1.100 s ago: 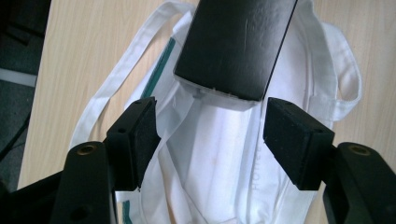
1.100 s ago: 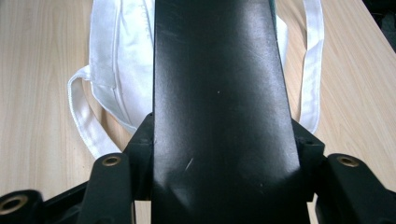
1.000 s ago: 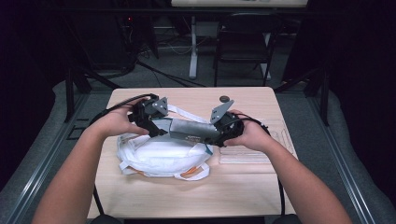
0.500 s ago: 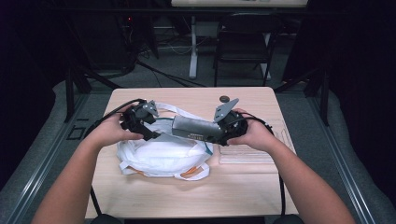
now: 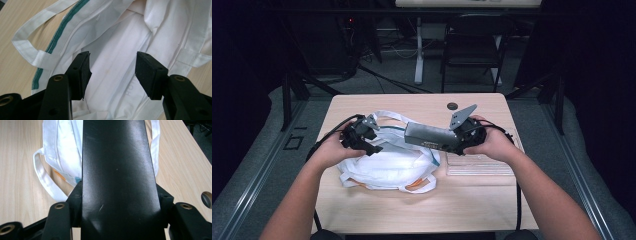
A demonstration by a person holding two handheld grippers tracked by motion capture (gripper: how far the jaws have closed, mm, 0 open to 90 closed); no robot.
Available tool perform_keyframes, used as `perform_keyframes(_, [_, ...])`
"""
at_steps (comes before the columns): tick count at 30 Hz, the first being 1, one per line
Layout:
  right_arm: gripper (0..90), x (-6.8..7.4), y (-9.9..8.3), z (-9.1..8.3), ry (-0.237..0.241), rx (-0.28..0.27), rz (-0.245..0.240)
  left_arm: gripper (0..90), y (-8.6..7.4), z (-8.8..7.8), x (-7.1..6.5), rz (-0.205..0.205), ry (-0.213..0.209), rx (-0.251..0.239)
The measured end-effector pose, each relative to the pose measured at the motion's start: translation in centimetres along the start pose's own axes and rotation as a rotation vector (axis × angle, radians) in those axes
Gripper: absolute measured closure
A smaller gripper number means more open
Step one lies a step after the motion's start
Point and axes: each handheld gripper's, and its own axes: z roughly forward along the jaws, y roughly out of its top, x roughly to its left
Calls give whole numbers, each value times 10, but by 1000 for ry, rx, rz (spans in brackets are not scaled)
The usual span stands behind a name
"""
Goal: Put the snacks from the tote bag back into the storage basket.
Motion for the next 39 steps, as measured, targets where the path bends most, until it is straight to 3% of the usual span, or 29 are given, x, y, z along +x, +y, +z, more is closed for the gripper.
perform_keyframes(7, [424, -4, -9, -8, -16, 1, 14, 464, -12, 4, -3, -33, -14, -30])
perform_keyframes(15, [424, -8, -19, -21, -32, 7, 24, 464, -23, 14, -7, -53, -9, -16])
perform_keyframes(24, [424, -14, -34, -36, -55, 0, 46, 464, -29, 12, -6, -76, 3, -35])
perform_keyframes(30, [424, -17, -45, -41, -61, 17, 53, 472, -32, 10, -9, -115, 7, -61])
perform_keyframes(35, [424, -19, -52, -44, -74, 30, 60, 476, -34, 13, -15, -116, -1, -84])
perform_keyframes(39, [424, -22, -57, -47, -82, 23, 72, 475, -35, 15, -18, -113, 5, -75])
